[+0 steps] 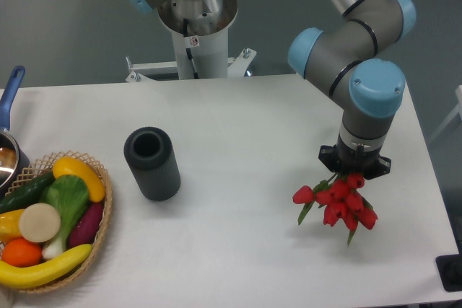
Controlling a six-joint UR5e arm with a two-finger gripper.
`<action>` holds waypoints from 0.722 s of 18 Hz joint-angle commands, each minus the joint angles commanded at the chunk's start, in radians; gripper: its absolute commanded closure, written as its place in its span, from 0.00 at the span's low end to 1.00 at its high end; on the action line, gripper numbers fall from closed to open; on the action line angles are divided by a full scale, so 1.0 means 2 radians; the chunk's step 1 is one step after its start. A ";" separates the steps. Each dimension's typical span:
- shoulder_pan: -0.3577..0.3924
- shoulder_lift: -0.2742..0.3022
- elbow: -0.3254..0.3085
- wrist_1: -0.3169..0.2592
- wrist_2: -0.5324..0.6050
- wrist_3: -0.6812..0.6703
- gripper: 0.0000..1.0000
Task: Place the flowers on the table
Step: 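Lower the held red tulip bunch toward the table surface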
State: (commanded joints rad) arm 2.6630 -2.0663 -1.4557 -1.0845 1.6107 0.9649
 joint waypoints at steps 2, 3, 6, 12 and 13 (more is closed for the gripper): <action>0.000 -0.003 0.001 0.000 0.000 -0.001 1.00; -0.001 -0.003 0.003 0.000 0.001 -0.001 1.00; -0.001 -0.004 0.002 0.000 0.000 -0.002 1.00; -0.012 -0.025 -0.001 0.008 -0.001 0.001 0.96; -0.017 -0.029 -0.001 0.015 -0.002 0.001 0.95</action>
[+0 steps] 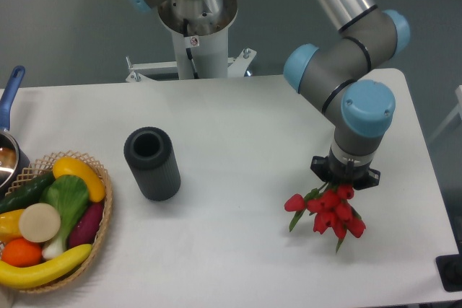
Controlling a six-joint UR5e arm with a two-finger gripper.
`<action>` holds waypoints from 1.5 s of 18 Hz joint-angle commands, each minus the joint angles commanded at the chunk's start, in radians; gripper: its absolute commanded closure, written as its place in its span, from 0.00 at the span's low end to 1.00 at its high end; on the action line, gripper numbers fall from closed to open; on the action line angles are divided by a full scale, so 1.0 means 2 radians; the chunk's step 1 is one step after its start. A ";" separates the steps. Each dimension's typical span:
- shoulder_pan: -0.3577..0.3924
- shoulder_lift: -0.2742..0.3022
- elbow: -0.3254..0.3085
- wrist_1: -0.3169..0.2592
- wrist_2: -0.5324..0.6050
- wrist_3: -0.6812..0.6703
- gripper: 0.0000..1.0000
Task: Place the flowers on the table
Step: 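Lower the held red tulip bunch toward the table surface, then open the gripper to release the tulips onto the table, then raise the open gripper up away from the tulips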
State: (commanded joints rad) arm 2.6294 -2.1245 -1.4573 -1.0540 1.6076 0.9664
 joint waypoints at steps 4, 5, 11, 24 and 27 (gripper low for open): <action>-0.002 -0.006 0.002 0.005 -0.002 0.004 0.45; -0.003 -0.008 0.000 0.018 -0.002 0.001 0.03; -0.002 0.013 -0.039 0.077 0.002 0.002 0.00; 0.080 0.073 -0.090 0.098 0.015 0.129 0.00; 0.080 0.073 -0.090 0.098 0.015 0.130 0.00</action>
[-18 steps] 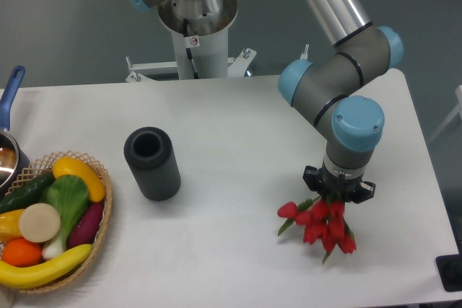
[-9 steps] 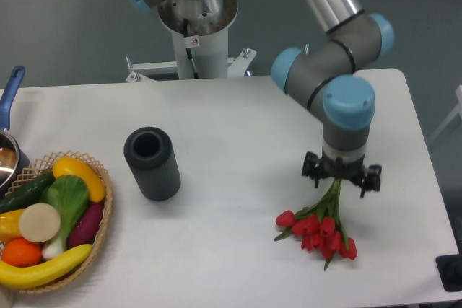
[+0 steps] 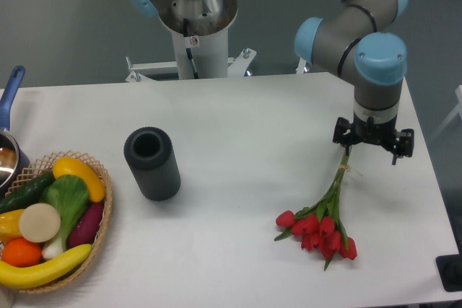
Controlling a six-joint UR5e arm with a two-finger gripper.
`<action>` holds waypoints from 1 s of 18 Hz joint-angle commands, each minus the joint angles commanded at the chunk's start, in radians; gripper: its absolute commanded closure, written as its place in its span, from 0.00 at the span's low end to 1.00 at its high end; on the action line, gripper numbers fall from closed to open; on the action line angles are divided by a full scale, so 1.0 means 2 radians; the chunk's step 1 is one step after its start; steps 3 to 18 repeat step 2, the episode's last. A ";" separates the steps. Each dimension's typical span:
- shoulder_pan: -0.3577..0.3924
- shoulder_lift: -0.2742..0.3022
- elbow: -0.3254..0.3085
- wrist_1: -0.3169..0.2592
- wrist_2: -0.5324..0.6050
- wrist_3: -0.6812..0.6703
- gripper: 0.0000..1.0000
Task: Place the flowers on the table
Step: 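Raise the open gripper up away from the tulips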
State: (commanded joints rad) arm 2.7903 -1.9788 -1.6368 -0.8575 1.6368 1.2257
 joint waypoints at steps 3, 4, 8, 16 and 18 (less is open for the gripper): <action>-0.002 0.000 -0.001 0.000 0.000 0.000 0.00; -0.002 0.000 -0.001 0.000 0.000 0.000 0.00; -0.002 0.000 -0.001 0.000 0.000 0.000 0.00; -0.002 0.000 -0.001 0.000 0.000 0.000 0.00; -0.002 0.000 -0.001 0.000 0.000 0.000 0.00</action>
